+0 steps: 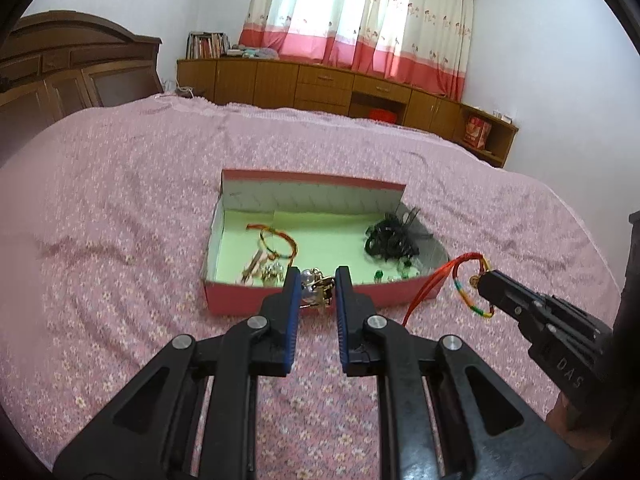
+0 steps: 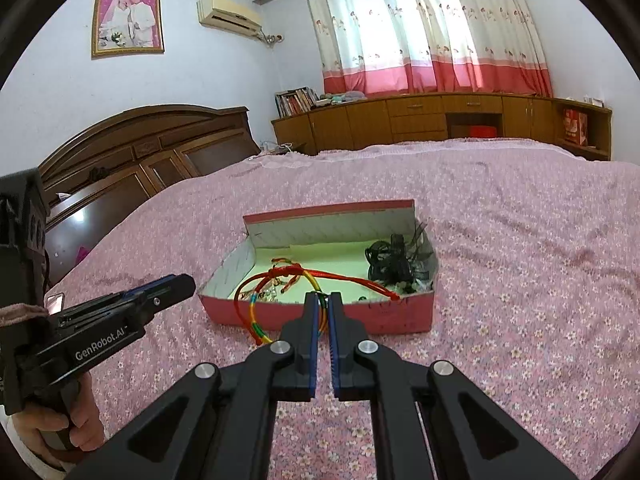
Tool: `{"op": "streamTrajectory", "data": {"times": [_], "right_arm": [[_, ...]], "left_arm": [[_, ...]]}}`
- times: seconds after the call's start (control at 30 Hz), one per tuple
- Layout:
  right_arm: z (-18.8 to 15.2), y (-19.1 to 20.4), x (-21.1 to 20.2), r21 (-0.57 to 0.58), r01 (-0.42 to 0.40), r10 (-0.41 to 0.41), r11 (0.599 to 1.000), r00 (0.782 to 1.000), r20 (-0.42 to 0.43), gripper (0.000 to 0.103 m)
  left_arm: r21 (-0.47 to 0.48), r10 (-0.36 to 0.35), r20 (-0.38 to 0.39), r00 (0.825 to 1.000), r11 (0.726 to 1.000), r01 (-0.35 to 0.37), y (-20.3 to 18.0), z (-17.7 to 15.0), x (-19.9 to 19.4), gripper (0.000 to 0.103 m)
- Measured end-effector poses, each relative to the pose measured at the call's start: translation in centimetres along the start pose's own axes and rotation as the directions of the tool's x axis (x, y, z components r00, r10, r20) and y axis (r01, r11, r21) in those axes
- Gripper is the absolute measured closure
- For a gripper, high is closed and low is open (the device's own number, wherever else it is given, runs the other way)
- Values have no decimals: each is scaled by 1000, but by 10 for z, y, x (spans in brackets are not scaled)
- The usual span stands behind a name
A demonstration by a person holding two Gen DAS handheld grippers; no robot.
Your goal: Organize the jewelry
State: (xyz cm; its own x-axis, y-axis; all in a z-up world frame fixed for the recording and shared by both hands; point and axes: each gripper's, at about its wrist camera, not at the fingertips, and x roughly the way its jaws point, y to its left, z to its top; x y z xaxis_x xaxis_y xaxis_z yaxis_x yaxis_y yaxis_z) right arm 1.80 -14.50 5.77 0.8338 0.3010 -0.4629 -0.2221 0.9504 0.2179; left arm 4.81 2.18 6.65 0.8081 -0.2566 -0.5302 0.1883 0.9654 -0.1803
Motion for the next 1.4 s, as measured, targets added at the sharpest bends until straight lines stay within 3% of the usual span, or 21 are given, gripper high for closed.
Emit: {"op": "streamTrajectory", "data": {"times": [0.8,1.1,1.4], "right_arm": [[30,-12,42,5,22,-23,1000,999,47,97],[30,-21,61,18,40,-40,999,999,22,97],[18,-30,52,46,54,-54,997,999,-3,97]], "left_arm": [[29,31,116,993,999,-35,2,30,36,95],[2,31,54,998,1000,-31,11,20,50,95],[-10,0,-42,999,1000,-1,10,-5,52,93]]}}
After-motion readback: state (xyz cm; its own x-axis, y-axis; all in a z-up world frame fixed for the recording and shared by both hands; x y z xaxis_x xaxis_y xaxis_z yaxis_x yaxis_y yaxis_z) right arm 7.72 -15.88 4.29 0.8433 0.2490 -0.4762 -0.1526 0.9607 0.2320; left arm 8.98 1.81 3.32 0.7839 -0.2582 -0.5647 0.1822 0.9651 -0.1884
